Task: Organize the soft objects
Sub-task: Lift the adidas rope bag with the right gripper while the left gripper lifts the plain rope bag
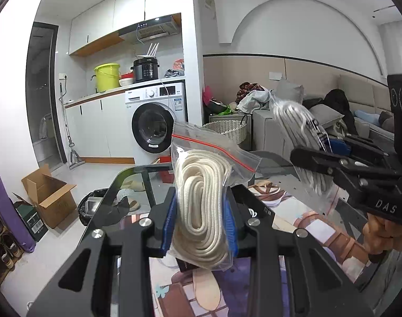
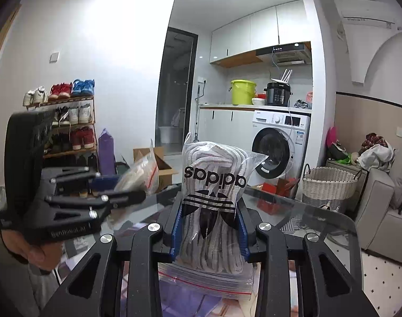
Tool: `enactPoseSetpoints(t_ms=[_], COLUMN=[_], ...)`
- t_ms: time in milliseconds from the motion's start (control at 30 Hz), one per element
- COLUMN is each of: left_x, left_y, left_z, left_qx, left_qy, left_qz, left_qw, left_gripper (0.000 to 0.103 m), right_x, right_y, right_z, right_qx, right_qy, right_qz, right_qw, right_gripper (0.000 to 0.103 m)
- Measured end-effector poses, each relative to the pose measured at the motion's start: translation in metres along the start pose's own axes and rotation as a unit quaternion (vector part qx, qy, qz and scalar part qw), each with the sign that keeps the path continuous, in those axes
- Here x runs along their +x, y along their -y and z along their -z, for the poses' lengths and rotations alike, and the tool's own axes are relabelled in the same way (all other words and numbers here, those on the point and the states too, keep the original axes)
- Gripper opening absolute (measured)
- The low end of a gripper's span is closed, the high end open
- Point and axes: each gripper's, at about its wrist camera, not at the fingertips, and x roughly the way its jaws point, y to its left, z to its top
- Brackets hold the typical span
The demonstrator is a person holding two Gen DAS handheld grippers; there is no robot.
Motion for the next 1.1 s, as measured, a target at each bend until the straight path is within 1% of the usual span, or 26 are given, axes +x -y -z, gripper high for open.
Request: enactPoseSetpoints(t_ms=[167, 233, 367, 467, 667, 800, 933, 1100], left_x=[0.013, 0.021, 0.031, 0.037, 0.046, 0.044, 0.046, 0.050], left_y=[-0.001, -0.005, -0.013, -0.018, -0.022, -0.018, -0.021, -0.024], left_z=[-0.017, -0.025, -0.043, -0.050, -0.053, -0.052, -0.053, -0.053], left_qx=[-0.008, -0.019, -0.033, -0.050, -0.066, -0.057, -0.058, -0.061], left_qy=[0.011, 0.014, 0.034, 0.040, 0.037, 0.040, 0.040, 0.030], left_qz=[-0.005, -0.005, -0.019, -0.020, -0.019, -0.019, -0.020, -0.024], left_qw=[0.9999, 0.9997, 0.9987, 0.9978, 0.9970, 0.9974, 0.9973, 0.9974], left_gripper=[0.031, 0.031, 0.031, 0.031, 0.031, 0.031, 0.031, 0.031], right_x=[0.014, 0.024, 0.046, 0.063, 0.088, 0.089, 0.089, 0.089], right_y=[0.008, 0.013, 0.020, 0.022, 0.030, 0.033, 0.035, 0.029], right_z=[-0.027, -0.038, -0.057, -0.066, -0.070, -0.069, -0.067, -0.064], right_qx=[-0.001, 0.003, 0.002, 0.004, 0.010, 0.009, 0.013, 0.010], right_qy=[0.023, 0.029, 0.036, 0.036, 0.026, 0.027, 0.027, 0.018], right_qz=[0.005, 0.009, 0.019, 0.021, 0.021, 0.021, 0.020, 0.020], right_qw=[1.000, 1.000, 0.999, 0.999, 0.999, 0.999, 0.999, 1.000], right_gripper=[0.034, 0.034, 0.034, 0.034, 0.034, 0.034, 0.034, 0.034])
